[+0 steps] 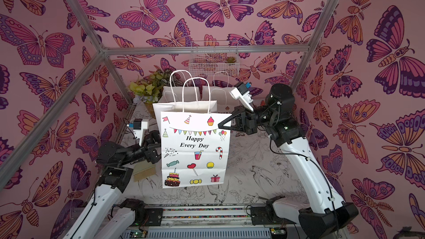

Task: Put away the paper bag
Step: Press the paper bag.

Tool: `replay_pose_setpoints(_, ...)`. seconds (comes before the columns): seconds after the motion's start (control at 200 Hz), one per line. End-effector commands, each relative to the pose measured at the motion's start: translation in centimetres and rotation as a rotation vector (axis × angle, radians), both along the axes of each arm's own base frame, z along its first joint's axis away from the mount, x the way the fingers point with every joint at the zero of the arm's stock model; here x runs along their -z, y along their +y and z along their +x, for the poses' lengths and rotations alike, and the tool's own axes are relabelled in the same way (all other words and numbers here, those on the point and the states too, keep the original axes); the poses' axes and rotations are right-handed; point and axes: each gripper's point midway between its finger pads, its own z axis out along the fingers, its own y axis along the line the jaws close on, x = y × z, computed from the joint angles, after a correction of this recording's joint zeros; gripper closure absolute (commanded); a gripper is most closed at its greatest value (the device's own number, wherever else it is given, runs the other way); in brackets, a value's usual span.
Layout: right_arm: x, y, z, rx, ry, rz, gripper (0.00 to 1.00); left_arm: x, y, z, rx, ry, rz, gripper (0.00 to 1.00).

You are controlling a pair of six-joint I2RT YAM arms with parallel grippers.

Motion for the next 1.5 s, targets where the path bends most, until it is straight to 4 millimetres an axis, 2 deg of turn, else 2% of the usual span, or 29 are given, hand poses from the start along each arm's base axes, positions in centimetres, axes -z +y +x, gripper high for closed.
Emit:
replay_pose_setpoints(0.0, -1.1, 0.1, 0.6, 0.041, -0.022, 0.012, 1.00, -1.9, -0.1, -1.4, 0.032, -0.070, -0.009, 0.01)
replay_pose_setpoints(0.15, -0.2, -0.2, 2.2, 0.127, 0.017, -0.009, 1.00, -2.6, 0.0, -2.2, 0.040, -0.061, -0.002, 0.00)
replay_pose_setpoints(0.305, 2.5, -0.6, 2.9, 0.231, 0.022, -0.076, 1.00, -3.8, -0.1, -2.9, 0.071, -0.050, -0.009, 0.00)
replay_pose_setpoints(0.431, 5.2, -0.9, 3.3, 0.309, -0.008, -0.197, 1.00, -5.1, -0.1, -2.8, 0.072, -0.044, -0.021, 0.00)
replay_pose_setpoints(0.601, 6.1, -0.9, 3.8, 0.335, -0.017, -0.220, 1.00, -5.7, -0.2, -2.0, 0.067, -0.019, -0.034, 0.00)
replay_pose_setpoints(0.791, 6.2, -0.8, 4.4, 0.385, -0.028, -0.187, 1.00, -5.1, -0.6, -1.7, 0.098, 0.010, -0.033, 0.00)
replay_pose_setpoints(0.931, 7.5, -0.7, 5.6, 0.424, -0.016, -0.209, 1.00, -4.0, -1.5, -1.6, 0.157, 0.047, -0.016, 0.00)
replay_pose_setpoints(1.096, 8.4, 0.0, 6.0, 0.457, -0.037, -0.250, 1.00, -3.6, -2.4, -1.9, 0.199, 0.049, -0.007, 0.00)
replay_pose_setpoints(1.427, 9.8, 0.9, 6.8, 0.523, -0.034, -0.302, 1.00, -1.9, -2.7, -1.2, 0.170, 0.043, 0.026, 0.00)
replay_pose_setpoints(1.497, 9.7, 1.0, 7.0, 0.539, -0.030, -0.288, 1.00, -1.4, -2.8, -0.9, 0.163, 0.054, 0.037, 0.04)
